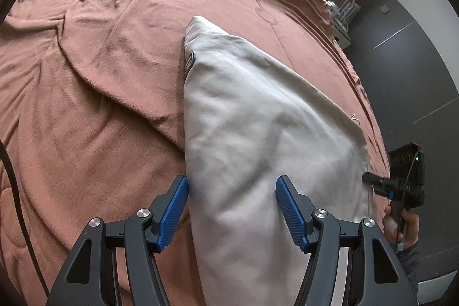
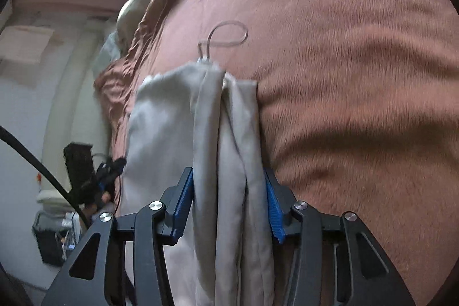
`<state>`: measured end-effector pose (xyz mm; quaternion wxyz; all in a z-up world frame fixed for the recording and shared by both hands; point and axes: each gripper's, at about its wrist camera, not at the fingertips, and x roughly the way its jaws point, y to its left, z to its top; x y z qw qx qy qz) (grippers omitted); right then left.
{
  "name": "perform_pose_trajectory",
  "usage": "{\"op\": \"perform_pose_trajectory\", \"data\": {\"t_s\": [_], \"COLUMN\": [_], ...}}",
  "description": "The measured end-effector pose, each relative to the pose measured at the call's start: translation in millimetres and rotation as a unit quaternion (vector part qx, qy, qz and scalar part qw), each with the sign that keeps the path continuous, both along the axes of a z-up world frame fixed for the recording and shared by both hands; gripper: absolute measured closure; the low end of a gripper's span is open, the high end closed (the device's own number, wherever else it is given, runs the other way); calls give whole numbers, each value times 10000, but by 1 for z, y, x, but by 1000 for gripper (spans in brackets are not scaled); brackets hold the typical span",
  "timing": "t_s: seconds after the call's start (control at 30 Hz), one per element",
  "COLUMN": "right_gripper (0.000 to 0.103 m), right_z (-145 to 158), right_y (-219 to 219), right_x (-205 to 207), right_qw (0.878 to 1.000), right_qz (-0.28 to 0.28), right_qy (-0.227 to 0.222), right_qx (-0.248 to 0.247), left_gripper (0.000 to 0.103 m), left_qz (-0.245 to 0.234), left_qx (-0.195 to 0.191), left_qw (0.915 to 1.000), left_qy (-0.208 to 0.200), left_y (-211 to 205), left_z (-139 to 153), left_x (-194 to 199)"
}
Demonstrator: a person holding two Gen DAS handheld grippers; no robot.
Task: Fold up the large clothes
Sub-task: 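Lift the folded garment with both tools and carry it toward the headboard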
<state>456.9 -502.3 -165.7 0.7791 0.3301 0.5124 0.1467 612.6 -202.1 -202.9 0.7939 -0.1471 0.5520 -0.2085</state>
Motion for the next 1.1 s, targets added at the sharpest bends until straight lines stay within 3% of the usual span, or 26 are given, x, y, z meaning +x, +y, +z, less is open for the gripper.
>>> {"op": "perform_pose_trajectory", "data": {"t_s": [0.27, 0.5, 0.67, 0.73, 0.9, 1.1], "right_gripper": [58, 60, 83, 89, 93, 94], "right_z": [-15, -34, -24, -11, 19, 54], "right_y": [3, -2, 7, 17, 38, 65], "right_x": [22, 50, 45, 39, 17, -16], "right_qw": [9986, 9980, 9992, 9987, 9969, 9930], "right_qz": [76, 237, 264, 321, 395, 455], "right_qy": [-27, -48, -180, -372, -656, -1027], "right_qx": [523, 586, 220, 122, -205, -358], "left_gripper": [38, 39, 57, 70, 85, 88], "left_qz": [-79, 55, 194, 205, 175, 218], "left_qx": [303, 315, 345, 446, 514, 274], "left_qw": [9995, 9994, 9992, 9987, 9980, 9968], "left_qy": [-103, -111, -84, -138, -337, -721], "left_y": [-11, -12, -12, -14, -17, -13], "left_z": [-2, -7, -5, 0, 24, 67], "left_x": [3, 21, 24, 20, 9, -15]}}
